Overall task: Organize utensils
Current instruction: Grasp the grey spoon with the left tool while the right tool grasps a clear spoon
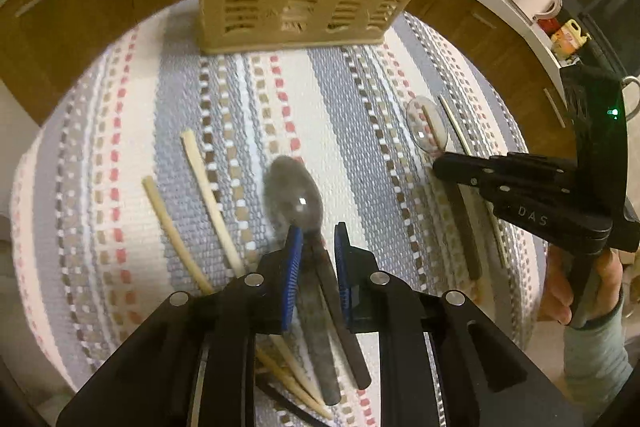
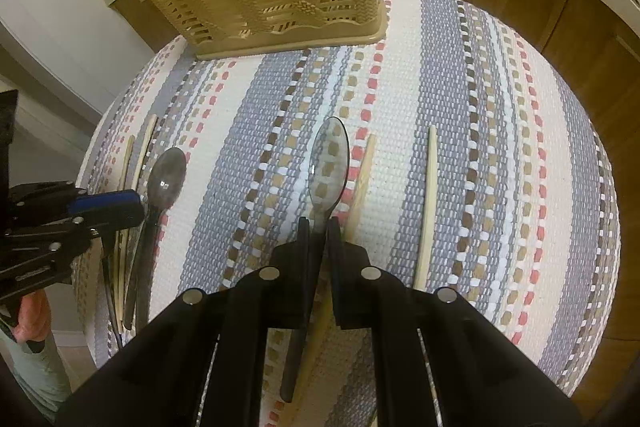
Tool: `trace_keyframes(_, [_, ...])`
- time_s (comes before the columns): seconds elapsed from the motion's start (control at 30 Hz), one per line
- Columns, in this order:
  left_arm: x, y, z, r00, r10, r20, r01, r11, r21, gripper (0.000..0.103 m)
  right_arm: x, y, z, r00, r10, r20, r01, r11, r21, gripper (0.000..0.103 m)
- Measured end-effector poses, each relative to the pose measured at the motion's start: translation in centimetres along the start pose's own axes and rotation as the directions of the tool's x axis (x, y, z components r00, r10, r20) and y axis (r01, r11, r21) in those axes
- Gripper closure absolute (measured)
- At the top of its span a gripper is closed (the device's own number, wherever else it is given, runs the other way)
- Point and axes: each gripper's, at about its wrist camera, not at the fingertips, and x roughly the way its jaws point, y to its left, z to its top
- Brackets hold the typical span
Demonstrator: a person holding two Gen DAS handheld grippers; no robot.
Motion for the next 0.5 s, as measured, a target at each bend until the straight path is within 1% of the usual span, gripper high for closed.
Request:
trace_keyframes(0.03, [0.0, 0.2, -0.4, 1.0, -0.01, -0.004, 0.01, 1.0, -0.001, 0.089, -0.1, -0.1, 0.0, 1.0, 0.002, -0.001, -0.002, 1.0, 0.001, 0.096])
trace_keyframes(0.1, [0.3, -0.2, -0.8, 1.0, -0.005, -0.002, 0.006, 1.0, 0.003, 0.089, 0.1, 0.0, 0.0, 1.0, 0.005, -0.002, -0.005, 1.0, 0.001, 0.096])
trace_keyframes(0.2, [0.3, -0.1, -0.6, 1.0, -0.009, -0.003, 0.009, 1.0, 0.017, 0.088, 0.0, -0.1, 0.0, 1.0, 0.004, 0.0, -0.004, 1.0, -0.001, 0.096])
trace_keyframes(0.33, [1.5, -1.4, -0.1, 1.0, -0.01, -0.017, 0.011, 0.999, 0.039, 0.088, -0.1, -0.3, -0.1, 1.0, 0.01, 0.002, -0.01, 1.0, 0.004, 0.096])
trace_keyframes(0.37, [2.0, -1.6, 0.1, 1.0, 0.007, -0.02, -0.006, 0.999, 0.044, 0.088, 0.0, -0.4, -0.2, 1.0, 0.012, 0.002, -0.012, 1.0, 0.007, 0.096])
trace_keyframes(0.5, [2.6, -3.0, 0.1, 0.997, 0.078, -0.003, -0.077, 0.992, 0.098, 0.081, -0.2, -0.3, -0.3, 1.0, -0.003, -0.004, 0.003, 1.0, -0.005, 0.096])
